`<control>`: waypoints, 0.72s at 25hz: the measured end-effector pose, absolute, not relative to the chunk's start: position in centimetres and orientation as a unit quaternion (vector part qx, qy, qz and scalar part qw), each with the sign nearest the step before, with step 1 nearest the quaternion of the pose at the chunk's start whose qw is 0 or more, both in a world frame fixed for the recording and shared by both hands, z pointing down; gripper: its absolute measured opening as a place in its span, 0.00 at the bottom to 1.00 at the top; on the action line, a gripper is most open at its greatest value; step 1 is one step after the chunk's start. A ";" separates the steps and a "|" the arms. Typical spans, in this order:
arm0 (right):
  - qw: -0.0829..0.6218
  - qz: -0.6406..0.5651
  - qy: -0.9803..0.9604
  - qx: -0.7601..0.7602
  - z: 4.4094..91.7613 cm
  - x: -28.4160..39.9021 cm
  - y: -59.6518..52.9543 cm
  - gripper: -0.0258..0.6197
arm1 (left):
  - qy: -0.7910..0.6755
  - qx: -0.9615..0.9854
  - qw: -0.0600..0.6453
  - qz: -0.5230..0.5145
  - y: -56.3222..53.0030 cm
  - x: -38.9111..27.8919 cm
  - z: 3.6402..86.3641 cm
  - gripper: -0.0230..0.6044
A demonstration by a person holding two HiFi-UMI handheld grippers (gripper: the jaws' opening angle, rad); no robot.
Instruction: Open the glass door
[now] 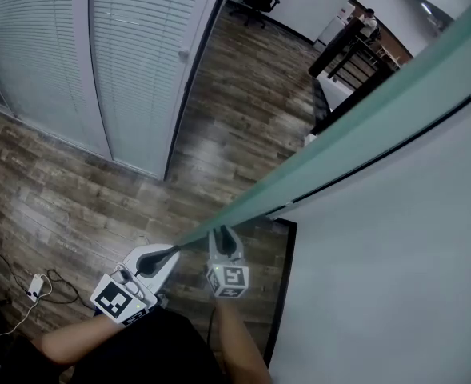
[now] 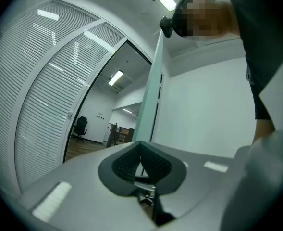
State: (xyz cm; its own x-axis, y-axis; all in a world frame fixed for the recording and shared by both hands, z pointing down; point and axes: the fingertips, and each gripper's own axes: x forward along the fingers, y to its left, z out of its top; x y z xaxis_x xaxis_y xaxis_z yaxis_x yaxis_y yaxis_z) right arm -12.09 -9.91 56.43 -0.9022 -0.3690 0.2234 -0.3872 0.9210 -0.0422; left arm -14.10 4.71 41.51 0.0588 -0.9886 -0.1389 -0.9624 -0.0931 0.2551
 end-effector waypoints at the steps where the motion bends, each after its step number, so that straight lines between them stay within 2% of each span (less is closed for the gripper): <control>1: 0.107 0.043 -0.974 0.194 56.5 -11.7 -9.8 0.21 | -0.673 0.725 0.046 -0.139 4.9 -13.9 41.5 0.04; 18: 0.089 0.048 -0.969 0.225 57.2 -6.2 -8.3 0.22 | -0.644 0.758 0.040 -0.100 4.9 -8.0 42.9 0.04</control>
